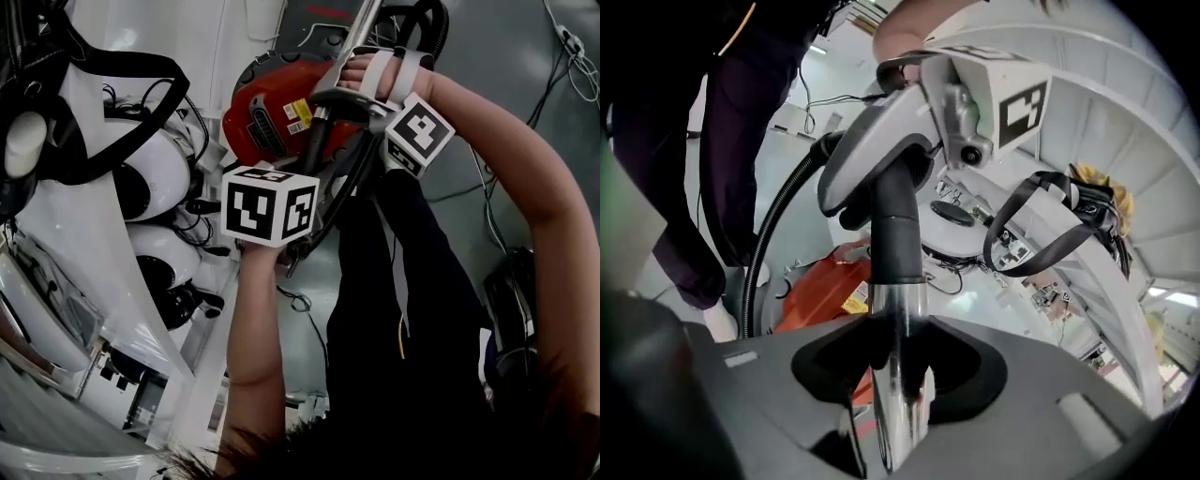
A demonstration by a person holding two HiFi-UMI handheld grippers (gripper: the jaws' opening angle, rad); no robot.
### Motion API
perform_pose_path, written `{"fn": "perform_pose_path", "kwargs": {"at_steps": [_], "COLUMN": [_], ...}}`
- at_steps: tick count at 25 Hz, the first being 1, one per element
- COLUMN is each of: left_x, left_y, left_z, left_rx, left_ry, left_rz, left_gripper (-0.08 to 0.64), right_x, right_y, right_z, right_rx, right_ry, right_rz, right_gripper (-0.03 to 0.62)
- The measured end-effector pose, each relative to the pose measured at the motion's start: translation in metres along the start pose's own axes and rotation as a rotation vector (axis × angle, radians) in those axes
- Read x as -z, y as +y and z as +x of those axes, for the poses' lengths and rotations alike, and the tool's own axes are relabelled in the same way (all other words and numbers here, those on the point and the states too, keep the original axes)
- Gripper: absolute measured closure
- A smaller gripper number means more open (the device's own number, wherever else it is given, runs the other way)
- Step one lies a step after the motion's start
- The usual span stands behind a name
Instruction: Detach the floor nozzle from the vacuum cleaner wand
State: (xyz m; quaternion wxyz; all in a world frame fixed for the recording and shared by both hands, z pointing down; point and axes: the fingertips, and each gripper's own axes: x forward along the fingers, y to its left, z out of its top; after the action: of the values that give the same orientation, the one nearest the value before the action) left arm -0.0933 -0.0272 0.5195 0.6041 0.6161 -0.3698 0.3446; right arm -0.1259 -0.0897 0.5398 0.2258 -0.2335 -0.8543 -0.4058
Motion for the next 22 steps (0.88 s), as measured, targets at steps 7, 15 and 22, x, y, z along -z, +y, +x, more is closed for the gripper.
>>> {"fn": "perform_pose_path", "kwargs": {"at_steps": [7,15,22], "left_x": [0.018,0.023,0.041], "left_y": [-0.009,-0.004,0.036], "left_z": [-0.015,-0.009,-0.013], "left_rx": [0.099,0.038,-0.126], "left_ry": [-0.026,-0.046,-0.081], "left_rz": [-0.099,-0.056,0.008], "left_gripper": [0.476,0.476,0.474], "right_x": [0.018,0.034,0.032], "right_y": [0.0,0.003,0.014], "right_z": [0.002,-0.001,0.005], "right_rx": [-0.002,-0.014,-0.031], "right_ry": [0.073,0.146,0.157], "right_rz": [0.017,0.015,0.027], "right_gripper": [0.43,0.428,0.425]}}
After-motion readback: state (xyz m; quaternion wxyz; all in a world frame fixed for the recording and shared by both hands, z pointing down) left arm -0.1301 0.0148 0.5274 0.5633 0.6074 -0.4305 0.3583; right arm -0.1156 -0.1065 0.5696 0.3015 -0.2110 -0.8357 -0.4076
